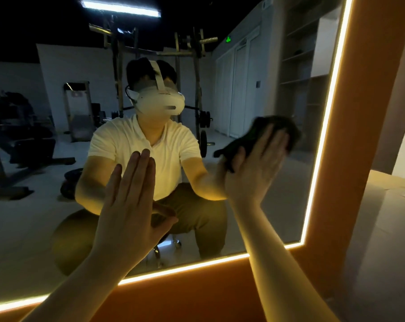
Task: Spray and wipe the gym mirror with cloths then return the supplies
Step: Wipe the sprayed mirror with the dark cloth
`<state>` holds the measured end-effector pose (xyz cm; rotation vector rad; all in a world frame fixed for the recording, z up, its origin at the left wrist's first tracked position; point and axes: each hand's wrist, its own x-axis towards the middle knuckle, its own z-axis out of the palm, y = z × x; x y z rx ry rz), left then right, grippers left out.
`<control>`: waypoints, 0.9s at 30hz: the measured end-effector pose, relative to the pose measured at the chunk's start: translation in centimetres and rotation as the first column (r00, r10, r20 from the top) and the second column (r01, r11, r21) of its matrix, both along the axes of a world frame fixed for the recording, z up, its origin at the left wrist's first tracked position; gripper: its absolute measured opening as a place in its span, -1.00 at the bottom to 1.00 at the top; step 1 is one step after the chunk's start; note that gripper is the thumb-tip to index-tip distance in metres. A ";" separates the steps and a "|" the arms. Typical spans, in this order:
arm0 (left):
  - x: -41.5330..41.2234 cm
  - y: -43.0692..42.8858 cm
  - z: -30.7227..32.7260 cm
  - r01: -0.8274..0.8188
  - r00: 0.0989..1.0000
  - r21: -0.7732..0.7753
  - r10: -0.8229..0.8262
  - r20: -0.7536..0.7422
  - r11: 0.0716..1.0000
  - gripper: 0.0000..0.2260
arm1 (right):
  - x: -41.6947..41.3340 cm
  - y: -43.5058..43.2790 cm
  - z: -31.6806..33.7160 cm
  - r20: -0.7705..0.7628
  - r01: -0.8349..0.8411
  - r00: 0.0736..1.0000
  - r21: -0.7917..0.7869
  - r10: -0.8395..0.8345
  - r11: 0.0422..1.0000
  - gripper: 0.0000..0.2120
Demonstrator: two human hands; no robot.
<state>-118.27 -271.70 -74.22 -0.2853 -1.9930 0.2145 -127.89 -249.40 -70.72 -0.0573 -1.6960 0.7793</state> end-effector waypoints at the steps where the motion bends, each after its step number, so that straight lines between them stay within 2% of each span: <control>1: 0.2 -0.2 -0.1 0.018 1.000 0.006 -0.018 -0.002 1.000 0.02 | 0.7 -1.9 0.3 -0.013 -0.034 0.999 0.082 0.035 0.996 -0.34; 3: 0.7 -0.5 -0.7 0.059 0.998 0.061 -0.058 -0.018 0.996 -0.09 | 2.6 -5.7 0.5 -0.034 -0.151 0.986 0.264 0.165 0.953 -0.34; 4: 1.0 -0.7 -1.1 0.077 0.997 0.111 -0.075 -0.027 0.991 -0.16 | 3.5 -7.4 0.5 -0.035 -0.217 0.968 0.380 0.248 0.899 -0.35; 6: 1.5 -1.0 -1.8 0.081 0.997 0.215 -0.075 -0.037 0.973 -0.25 | 4.8 -9.6 0.0 -0.022 -0.305 0.917 0.609 0.399 0.733 -0.41; 8: 1.7 -1.2 -2.3 0.072 0.997 0.245 -0.064 -0.042 0.967 -0.27 | 5.0 -9.6 -0.5 -0.013 -0.310 0.881 0.739 0.473 0.598 -0.48; 9: 1.6 -1.1 -2.5 0.075 0.997 0.234 -0.068 -0.038 0.969 -0.27 | 4.7 -8.8 -0.7 -0.020 -0.287 0.884 0.767 0.468 0.574 -0.50; 11: 1.3 -0.8 -2.7 0.081 0.997 0.209 -0.075 -0.035 0.975 -0.26 | 3.5 -6.4 -1.3 -0.046 -0.229 0.916 0.755 0.398 0.614 -0.49; 15: 1.2 -0.7 -2.7 0.044 0.999 0.178 -0.040 -0.026 0.983 -0.17 | 1.0 0.5 -3.9 -0.048 -0.119 0.984 0.525 0.169 0.843 -0.44; 16: 1.2 -0.8 -2.6 0.032 0.999 0.168 -0.030 -0.020 0.985 -0.16 | 0.4 2.1 -4.7 -0.033 -0.107 0.991 0.410 0.132 0.906 -0.44; 18: 1.3 -1.0 -2.5 0.020 1.000 0.158 -0.018 -0.010 0.987 -0.16 | -0.5 4.2 -6.4 0.018 -0.080 0.997 0.071 0.079 0.994 -0.42; 20: 1.5 -1.0 -2.5 0.021 1.000 0.162 -0.021 -0.004 0.987 -0.19 | -0.7 4.2 -7.5 0.099 -0.018 0.994 -0.196 0.038 0.980 -0.44; 21: 1.5 -1.0 -2.5 0.024 1.000 0.167 -0.024 -0.002 0.986 -0.21 | -0.4 3.5 -7.8 0.144 0.006 0.989 -0.236 0.029 0.972 -0.43; 24: 1.6 -0.7 -2.6 0.037 0.999 0.189 -0.037 0.000 0.981 -0.24 | 1.8 0.1 -8.4 0.190 -0.053 0.979 -0.097 0.070 0.994 -0.24; 27: 1.9 -0.5 -2.9 0.094 0.995 0.206 -0.098 0.010 0.974 -0.31 | 4.2 -3.7 -9.4 0.150 -0.156 0.981 0.254 0.120 0.955 -0.19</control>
